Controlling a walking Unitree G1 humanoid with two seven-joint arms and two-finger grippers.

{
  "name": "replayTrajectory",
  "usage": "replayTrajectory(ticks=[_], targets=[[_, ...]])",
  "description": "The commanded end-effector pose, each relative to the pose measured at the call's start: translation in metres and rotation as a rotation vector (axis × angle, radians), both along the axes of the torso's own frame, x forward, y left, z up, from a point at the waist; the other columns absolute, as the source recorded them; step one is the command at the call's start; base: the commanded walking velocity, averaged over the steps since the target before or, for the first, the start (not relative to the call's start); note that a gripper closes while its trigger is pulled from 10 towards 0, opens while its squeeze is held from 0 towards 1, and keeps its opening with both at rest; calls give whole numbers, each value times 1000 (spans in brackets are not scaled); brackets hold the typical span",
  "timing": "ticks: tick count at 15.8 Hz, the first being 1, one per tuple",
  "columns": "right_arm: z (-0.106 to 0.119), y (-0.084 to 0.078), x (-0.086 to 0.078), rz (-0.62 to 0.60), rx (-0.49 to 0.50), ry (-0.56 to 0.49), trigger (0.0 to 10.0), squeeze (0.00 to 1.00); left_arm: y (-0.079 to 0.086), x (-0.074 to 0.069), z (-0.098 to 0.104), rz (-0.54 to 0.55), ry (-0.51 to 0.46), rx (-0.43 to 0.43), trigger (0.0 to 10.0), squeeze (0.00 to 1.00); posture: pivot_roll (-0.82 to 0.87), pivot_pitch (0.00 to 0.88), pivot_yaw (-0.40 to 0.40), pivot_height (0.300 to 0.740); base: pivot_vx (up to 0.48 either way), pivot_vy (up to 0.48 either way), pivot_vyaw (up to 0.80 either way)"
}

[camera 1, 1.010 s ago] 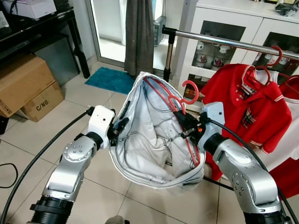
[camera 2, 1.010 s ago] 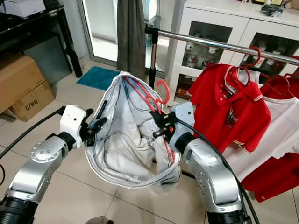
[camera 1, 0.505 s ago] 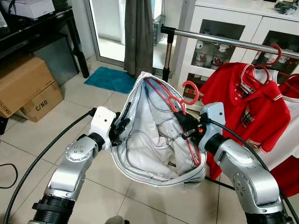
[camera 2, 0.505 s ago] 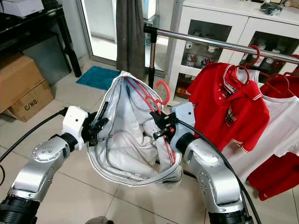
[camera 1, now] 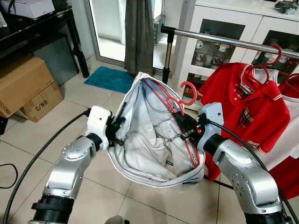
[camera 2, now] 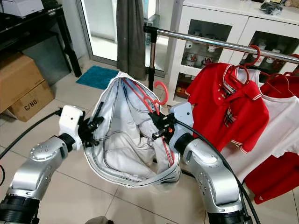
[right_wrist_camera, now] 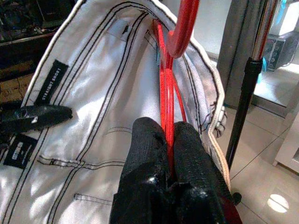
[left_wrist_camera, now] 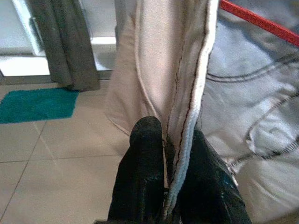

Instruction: Hang hanger

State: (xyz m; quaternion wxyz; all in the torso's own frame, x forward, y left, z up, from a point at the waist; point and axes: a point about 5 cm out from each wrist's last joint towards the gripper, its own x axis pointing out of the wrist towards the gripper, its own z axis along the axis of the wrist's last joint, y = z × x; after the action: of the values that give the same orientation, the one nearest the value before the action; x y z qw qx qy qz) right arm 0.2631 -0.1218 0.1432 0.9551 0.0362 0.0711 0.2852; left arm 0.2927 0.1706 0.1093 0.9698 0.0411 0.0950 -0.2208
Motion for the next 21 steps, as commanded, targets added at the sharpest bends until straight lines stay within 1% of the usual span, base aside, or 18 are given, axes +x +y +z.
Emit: replayTrajectory(ticks=[1,2,4,6,7,8,9,11,12,13,14,15,16,17,18,19,20,21], targets=[[17,1,-2,25,17,-88,0,0,4,4,6,19,-13,-16,0,0,-14,0,-8,740,0,0,0],[16,1,-2,34,-8,-87,0,0,8,6,11,26,-28,-24,0,0,-14,0,-8,740,0,0,0],[12,0,-4,71,-99,-86,0,0,24,14,29,77,-92,-24,0,0,-10,0,-13,740,0,0,0],[9,1,-6,121,-149,-85,0,0,31,20,42,96,-129,-27,0,0,-8,0,-16,740,0,0,0],[6,3,-11,189,-208,-75,0,0,37,25,54,110,-159,-33,0,0,-7,0,-18,740,0,0,0],[0,6,-21,310,-291,-59,0,0,44,32,65,139,-184,-57,0,0,-7,0,-19,740,0,0,0],[-1,6,-26,352,-289,-45,0,0,48,36,68,168,-194,-69,0,0,-7,0,-19,740,0,0,0],[0,5,-37,434,-239,-27,0,0,61,45,73,281,-211,-99,0,0,-9,0,-18,740,0,0,0],[2,4,-41,462,-205,-20,0,0,67,48,75,333,-215,-140,0,0,-11,0,-16,740,0,0,0],[5,2,-43,466,-159,-16,0,0,71,50,72,361,-200,-168,0,0,-13,0,-15,740,0,0,0],[8,-1,-40,429,-110,-25,0,0,70,50,68,355,-184,-172,0,0,-13,0,-15,740,0,0,0],[11,-5,-31,326,-56,-32,0,0,59,47,62,277,-152,-183,0,0,-21,0,-8,740,0,0,0],[12,-13,-17,168,-30,-30,0,0,44,41,55,165,-117,-189,0,0,-23,0,-7,740,0,0,0],[11,-21,-3,-16,25,-24,0,0,28,31,48,60,-82,-193,0,0,-27,0,-6,740,0,0,0],[12,-28,7,-179,126,-16,0,0,15,19,41,-27,-53,-189,0,0,-28,0,-9,740,0,0,0],[10,-34,11,-299,192,-18,0,0,6,8,34,-85,-30,-179,0,0,-24,0,-15,740,0,0,0],[10,-36,12,-344,207,-29,0,0,3,4,31,-96,-19,-167,0,0,-23,0,-16,740,0,0,0],[10,-37,11,-382,231,-48,0,0,2,-4,25,-90,-7,-143,0,0,-23,0,-20,740,0,0,0]])
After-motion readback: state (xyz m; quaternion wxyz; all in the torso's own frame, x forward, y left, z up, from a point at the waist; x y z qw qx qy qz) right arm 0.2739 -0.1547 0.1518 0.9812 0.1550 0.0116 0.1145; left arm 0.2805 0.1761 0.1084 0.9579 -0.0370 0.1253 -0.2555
